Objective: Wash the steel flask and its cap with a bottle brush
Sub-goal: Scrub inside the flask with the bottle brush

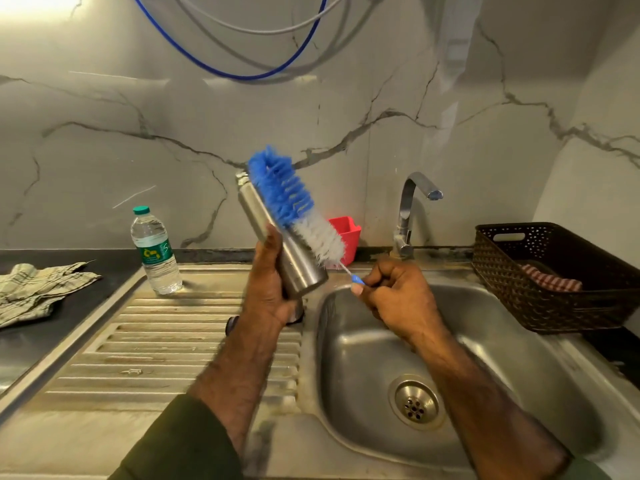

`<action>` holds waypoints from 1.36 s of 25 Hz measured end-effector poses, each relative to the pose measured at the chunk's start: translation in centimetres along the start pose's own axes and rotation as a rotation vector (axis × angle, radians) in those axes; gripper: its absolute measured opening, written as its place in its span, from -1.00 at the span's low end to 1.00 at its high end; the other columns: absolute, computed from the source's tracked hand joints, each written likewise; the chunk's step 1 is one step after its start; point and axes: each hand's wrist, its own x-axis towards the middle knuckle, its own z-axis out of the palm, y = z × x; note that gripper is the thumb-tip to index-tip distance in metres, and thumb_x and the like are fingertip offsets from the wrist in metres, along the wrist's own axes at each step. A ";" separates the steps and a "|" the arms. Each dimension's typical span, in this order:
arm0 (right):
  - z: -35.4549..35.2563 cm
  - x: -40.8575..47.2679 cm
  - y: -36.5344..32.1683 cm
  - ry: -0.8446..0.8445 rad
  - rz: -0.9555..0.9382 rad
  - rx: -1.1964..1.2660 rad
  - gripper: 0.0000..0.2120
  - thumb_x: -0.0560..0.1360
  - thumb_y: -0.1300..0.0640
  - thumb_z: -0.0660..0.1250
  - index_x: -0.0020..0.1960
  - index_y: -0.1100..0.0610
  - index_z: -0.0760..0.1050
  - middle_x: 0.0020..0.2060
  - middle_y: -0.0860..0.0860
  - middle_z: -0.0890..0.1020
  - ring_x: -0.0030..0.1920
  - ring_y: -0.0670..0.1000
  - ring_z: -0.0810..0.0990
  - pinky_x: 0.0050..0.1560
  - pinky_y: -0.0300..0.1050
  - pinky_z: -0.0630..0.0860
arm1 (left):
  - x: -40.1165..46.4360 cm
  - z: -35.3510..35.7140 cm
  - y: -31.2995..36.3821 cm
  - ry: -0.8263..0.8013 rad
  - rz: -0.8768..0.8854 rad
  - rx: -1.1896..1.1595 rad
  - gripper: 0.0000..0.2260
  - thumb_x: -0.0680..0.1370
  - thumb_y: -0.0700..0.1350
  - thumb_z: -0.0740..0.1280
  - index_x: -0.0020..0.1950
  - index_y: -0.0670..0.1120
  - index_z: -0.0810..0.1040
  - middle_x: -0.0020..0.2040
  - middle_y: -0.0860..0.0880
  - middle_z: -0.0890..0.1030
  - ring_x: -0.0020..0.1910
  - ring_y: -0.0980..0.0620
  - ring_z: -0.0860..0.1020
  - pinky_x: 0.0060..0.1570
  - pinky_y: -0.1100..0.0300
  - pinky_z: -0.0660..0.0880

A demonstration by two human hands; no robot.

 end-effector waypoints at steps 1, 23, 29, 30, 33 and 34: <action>-0.6 -0.3 0.2 -0.082 0.064 -0.035 -0.76 0.47 0.32 0.54 -0.28 0.26 0.51 -0.52 0.00 0.48 -0.52 -0.09 0.37 -0.52 -0.26 0.30 | 0.2 -0.5 0.7 0.024 0.033 -0.079 -0.31 0.46 0.32 0.47 0.45 -0.09 0.57 0.25 -0.18 0.69 0.15 -0.20 0.71 0.14 -0.24 0.66; 0.7 0.1 3.6 0.085 -0.310 0.121 -0.99 0.58 0.12 0.47 0.00 0.03 0.66 -0.25 -0.08 0.68 -0.28 -0.06 0.61 -0.20 0.02 0.63 | 3.8 5.1 1.3 -0.008 -0.067 -0.376 -0.48 0.65 0.19 0.29 0.49 -0.10 0.53 0.23 -0.13 0.67 0.24 -0.15 0.65 0.27 -0.11 0.60; 0.6 0.6 4.9 0.112 -0.507 -0.092 -0.80 0.56 -0.01 0.41 0.03 0.09 0.71 -0.18 -0.10 0.69 -0.13 -0.03 0.67 -0.08 0.11 0.63 | 2.2 6.4 1.1 -0.095 -0.121 -0.211 -0.79 0.47 0.06 0.38 -0.20 -0.07 0.59 -0.32 -0.02 0.55 -0.35 0.04 0.57 -0.28 0.25 0.57; 0.3 0.7 4.9 0.143 -0.508 -0.082 -0.78 0.56 -0.02 0.41 0.05 0.09 0.72 -0.16 -0.11 0.70 -0.12 -0.05 0.67 -0.07 0.09 0.64 | 2.2 6.4 1.4 -0.108 -0.097 -0.194 -0.84 0.51 0.00 0.40 -0.08 -0.08 0.56 -0.26 -0.04 0.57 -0.29 0.02 0.59 -0.22 0.21 0.59; 0.1 1.0 4.5 0.239 -0.549 -0.039 -0.78 0.55 0.00 0.44 0.07 0.13 0.72 -0.13 -0.07 0.72 -0.10 -0.08 0.69 -0.06 0.04 0.66 | 2.0 7.7 1.8 -0.146 -0.033 -0.170 -0.71 0.70 0.02 0.26 0.31 -0.14 0.53 0.10 -0.13 0.64 0.07 -0.11 0.65 0.18 -0.08 0.63; 0.3 1.1 4.3 0.242 -0.572 -0.033 -0.82 0.55 0.05 0.46 0.06 0.13 0.72 -0.14 -0.06 0.72 -0.10 -0.08 0.69 -0.06 0.03 0.66 | 1.7 8.0 1.6 -0.132 -0.049 -0.141 -0.70 0.70 0.02 0.26 0.33 -0.15 0.51 0.11 -0.13 0.66 0.06 -0.10 0.67 0.17 -0.07 0.64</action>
